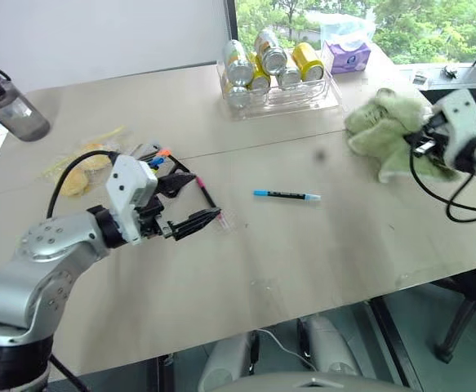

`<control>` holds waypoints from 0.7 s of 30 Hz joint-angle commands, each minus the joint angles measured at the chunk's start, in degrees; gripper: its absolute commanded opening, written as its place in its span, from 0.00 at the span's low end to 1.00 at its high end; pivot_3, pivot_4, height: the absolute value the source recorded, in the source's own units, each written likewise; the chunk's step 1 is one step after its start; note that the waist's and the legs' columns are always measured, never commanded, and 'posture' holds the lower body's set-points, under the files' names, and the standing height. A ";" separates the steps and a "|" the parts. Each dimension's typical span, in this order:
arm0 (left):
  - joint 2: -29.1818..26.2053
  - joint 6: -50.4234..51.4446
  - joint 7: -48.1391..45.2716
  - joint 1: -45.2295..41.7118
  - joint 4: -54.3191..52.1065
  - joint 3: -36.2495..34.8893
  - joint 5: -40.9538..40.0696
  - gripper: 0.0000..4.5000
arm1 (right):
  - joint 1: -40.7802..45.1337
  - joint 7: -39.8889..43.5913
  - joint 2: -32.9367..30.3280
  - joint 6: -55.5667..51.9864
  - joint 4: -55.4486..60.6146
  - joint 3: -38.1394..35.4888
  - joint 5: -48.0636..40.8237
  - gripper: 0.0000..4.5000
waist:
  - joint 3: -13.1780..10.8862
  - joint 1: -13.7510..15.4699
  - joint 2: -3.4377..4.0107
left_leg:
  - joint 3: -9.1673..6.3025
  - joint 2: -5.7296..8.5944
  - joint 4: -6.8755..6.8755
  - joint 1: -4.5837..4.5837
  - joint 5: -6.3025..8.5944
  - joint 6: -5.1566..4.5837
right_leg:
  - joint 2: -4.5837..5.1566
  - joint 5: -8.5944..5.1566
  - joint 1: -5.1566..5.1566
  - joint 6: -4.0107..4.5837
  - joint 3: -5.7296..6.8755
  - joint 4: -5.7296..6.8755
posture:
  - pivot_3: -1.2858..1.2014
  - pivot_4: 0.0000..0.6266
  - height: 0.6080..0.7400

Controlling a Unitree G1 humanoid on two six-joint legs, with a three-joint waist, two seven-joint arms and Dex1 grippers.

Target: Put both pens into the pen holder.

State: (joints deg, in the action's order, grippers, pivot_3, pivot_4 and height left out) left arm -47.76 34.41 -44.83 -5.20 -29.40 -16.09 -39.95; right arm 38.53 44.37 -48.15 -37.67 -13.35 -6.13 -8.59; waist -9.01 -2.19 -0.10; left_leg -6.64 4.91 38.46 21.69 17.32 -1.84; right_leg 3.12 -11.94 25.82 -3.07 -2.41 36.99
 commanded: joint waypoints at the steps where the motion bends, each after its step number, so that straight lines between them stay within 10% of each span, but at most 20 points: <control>1: -0.04 -2.15 -1.17 -1.31 0.57 0.61 1.44 1.00 | -4.55 2.85 -4.09 -4.47 8.08 -3.10 -2.87 0.33 | 0.00 0.24 0.02 | -0.01 0.00 0.00 0.01 0.00 0.00 | 0.01 0.00 0.00 0.00 0.02 0.02 | 0.52 0.24 0.99; 6: 0.21 -2.84 -1.68 -1.32 1.17 0.79 2.40 1.00 | -8.87 4.05 -9.50 -8.35 10.61 -4.82 -3.72 0.87 | -0.01 0.20 0.03 | 0.03 -0.02 0.04 0.00 0.00 0.00 | 0.00 0.00 0.00 0.00 -0.01 0.06 | 0.52 0.24 0.99; 13: 1.68 -3.05 0.20 -0.36 0.70 1.30 4.23 1.00 | -11.65 12.22 -15.12 -8.79 13.67 -10.59 -11.12 0.87 | -0.02 0.86 0.03 | 0.00 -0.03 0.07 0.01 0.00 0.00 | 0.01 0.00 -0.02 0.00 0.04 0.04 | 0.52 0.24 0.99; 21: 3.84 -4.53 0.01 -3.56 3.26 6.17 7.40 1.00 | -16.34 14.69 -3.41 -9.15 27.96 -13.34 -26.29 0.87 | 0.01 1.63 0.00 | -0.11 -0.05 0.14 -0.01 0.00 0.00 | 0.00 0.01 -0.14 0.00 0.06 0.05 | 0.52 0.24 0.99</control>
State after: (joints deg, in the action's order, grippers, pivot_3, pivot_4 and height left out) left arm -44.06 31.54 -44.25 -7.53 -26.25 -10.46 -33.27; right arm 22.34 58.65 -51.92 -47.22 10.68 -17.95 -31.71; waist -9.00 -0.56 -0.11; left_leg -6.76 4.86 38.62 21.69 17.32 -1.84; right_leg 3.13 -11.94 25.67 -3.07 -2.35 37.05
